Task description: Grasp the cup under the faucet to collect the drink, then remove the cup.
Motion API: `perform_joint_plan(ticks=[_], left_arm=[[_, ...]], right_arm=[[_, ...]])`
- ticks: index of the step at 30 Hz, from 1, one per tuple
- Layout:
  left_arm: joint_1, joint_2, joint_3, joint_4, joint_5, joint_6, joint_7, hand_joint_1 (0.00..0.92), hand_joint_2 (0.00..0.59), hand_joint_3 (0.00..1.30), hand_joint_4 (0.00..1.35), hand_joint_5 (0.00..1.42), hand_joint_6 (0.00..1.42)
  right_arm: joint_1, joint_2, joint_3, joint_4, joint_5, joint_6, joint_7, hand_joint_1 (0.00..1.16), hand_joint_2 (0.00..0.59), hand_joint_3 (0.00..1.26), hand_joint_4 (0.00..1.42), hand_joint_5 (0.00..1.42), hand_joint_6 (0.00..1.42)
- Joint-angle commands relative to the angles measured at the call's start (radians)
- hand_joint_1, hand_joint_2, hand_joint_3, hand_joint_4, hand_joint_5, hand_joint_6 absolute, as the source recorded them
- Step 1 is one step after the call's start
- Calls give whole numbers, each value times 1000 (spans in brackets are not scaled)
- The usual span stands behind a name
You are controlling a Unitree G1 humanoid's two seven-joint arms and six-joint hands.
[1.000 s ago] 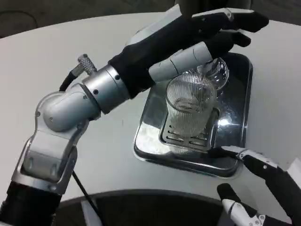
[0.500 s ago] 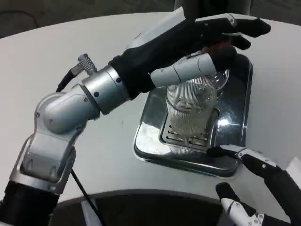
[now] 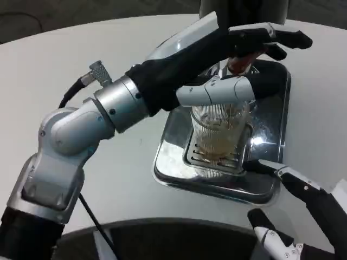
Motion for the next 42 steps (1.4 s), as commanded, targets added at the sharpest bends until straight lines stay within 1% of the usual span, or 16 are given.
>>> perform_joint_plan(ticks=[1,4,8,9,12,15,16,24,29,34,38,42], left_arm=[[34,17,-26,-4,23,-5,-22,0,72,277,188,251,159],[37,20,-24,-6,26,-5,-20,0,72,277,188,251,158],[40,22,-24,-9,28,-5,-17,0,72,277,188,251,157],[40,23,-24,-9,29,-4,-16,0,72,277,188,251,157],[41,25,-23,-10,30,-5,-16,0,72,279,186,251,157],[43,26,-23,-10,32,-4,-16,0,72,284,182,251,157],[43,26,-23,-11,32,-4,-15,0,72,285,182,251,156],[47,31,-25,-6,41,-14,-9,0,72,291,185,251,156],[47,35,-28,-9,50,-23,-8,0,73,297,187,251,156],[49,42,-33,-19,59,-27,-5,0,73,299,188,251,156],[53,48,-35,-24,63,-29,-3,0,73,304,188,251,156],[53,52,-37,-27,67,-31,0,0,73,306,188,251,156]], right_arm=[[-9,14,6,33,21,-15,-20,755,362,218,175,133,167],[-34,18,16,76,26,-29,-39,806,324,196,171,133,186],[-56,30,29,121,35,-38,-67,824,306,185,162,123,193],[-59,33,31,129,36,-40,-74,831,283,185,154,122,194],[-72,52,40,168,43,-53,-104,844,248,167,142,101,198],[-94,71,47,218,50,-66,-133,847,240,156,130,89,199],[-103,76,49,234,53,-70,-141,846,225,154,129,79,188],[-163,102,53,327,80,-91,-188,835,209,126,107,54,154],[-226,126,60,407,95,-100,-226,833,203,114,97,49,147],[-260,143,61,447,108,-100,-249,835,198,113,97,42,147],[-284,161,69,477,113,-103,-274,835,199,108,95,40,146],[-304,172,78,499,111,-108,-287,825,201,103,85,39,147]])
